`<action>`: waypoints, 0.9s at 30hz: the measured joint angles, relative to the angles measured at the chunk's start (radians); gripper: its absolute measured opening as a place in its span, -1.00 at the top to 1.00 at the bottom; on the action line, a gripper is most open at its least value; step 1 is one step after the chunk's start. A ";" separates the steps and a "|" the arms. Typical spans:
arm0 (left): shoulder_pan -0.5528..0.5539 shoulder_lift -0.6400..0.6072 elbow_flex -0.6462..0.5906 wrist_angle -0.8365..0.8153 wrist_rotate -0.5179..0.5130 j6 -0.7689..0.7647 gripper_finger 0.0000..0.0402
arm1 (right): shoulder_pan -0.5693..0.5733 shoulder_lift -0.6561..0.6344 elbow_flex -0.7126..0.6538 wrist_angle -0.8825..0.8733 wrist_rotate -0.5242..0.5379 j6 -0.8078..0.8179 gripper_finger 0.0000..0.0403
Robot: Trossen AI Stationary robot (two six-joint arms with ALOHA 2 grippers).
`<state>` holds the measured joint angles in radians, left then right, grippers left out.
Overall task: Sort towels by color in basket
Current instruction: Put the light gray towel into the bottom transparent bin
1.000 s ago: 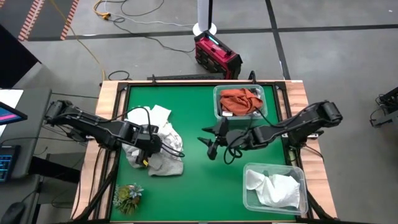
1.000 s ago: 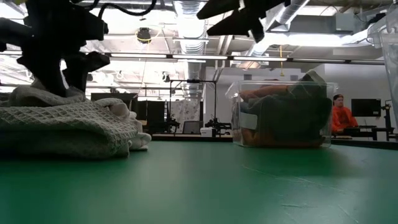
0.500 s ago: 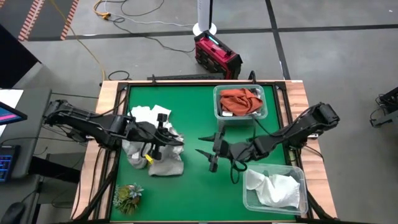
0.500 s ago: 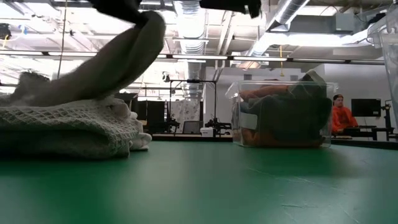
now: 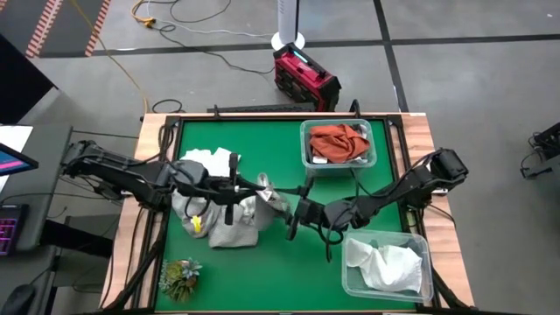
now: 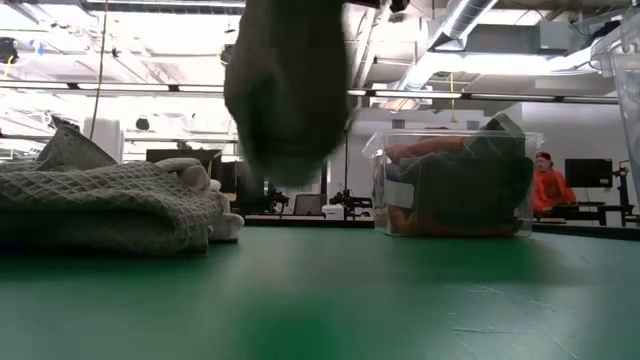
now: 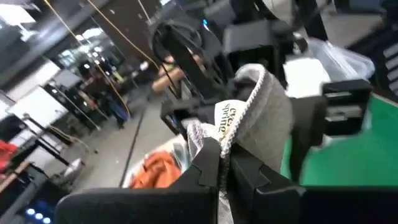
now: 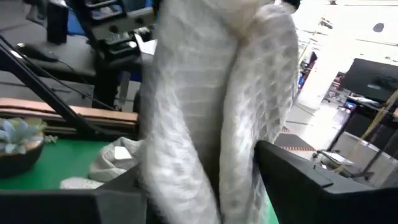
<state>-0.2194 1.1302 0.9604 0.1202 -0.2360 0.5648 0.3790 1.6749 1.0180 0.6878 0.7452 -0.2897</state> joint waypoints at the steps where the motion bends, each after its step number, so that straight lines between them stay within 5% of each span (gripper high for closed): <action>1: 0.004 0.001 0.000 0.022 0.008 0.003 0.98 | 0.000 0.000 0.000 0.008 -0.015 0.000 -0.19; 11: 0.083 0.036 0.000 0.319 0.220 0.080 0.97 | -0.051 0.000 0.000 0.055 -0.115 0.003 -0.19; 16: 0.116 0.056 0.000 0.476 0.270 -0.024 0.97 | -0.078 0.000 0.000 0.054 -0.119 0.003 -0.14; 19: 0.118 0.058 0.000 0.481 0.257 -0.102 0.97 | -0.087 0.000 0.000 0.051 -0.119 0.003 0.08; 24: 0.117 0.058 0.000 0.468 0.120 -0.211 0.95 | -0.088 0.000 0.000 0.033 -0.119 -0.001 0.83; 27: 0.118 0.035 0.018 0.372 0.089 -0.228 0.83 | -0.087 0.000 0.000 0.018 -0.119 -0.004 0.89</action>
<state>-0.1013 1.1652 0.9786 0.4923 -0.1467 0.3370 0.2916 1.6745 1.0180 0.7061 0.6260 -0.2938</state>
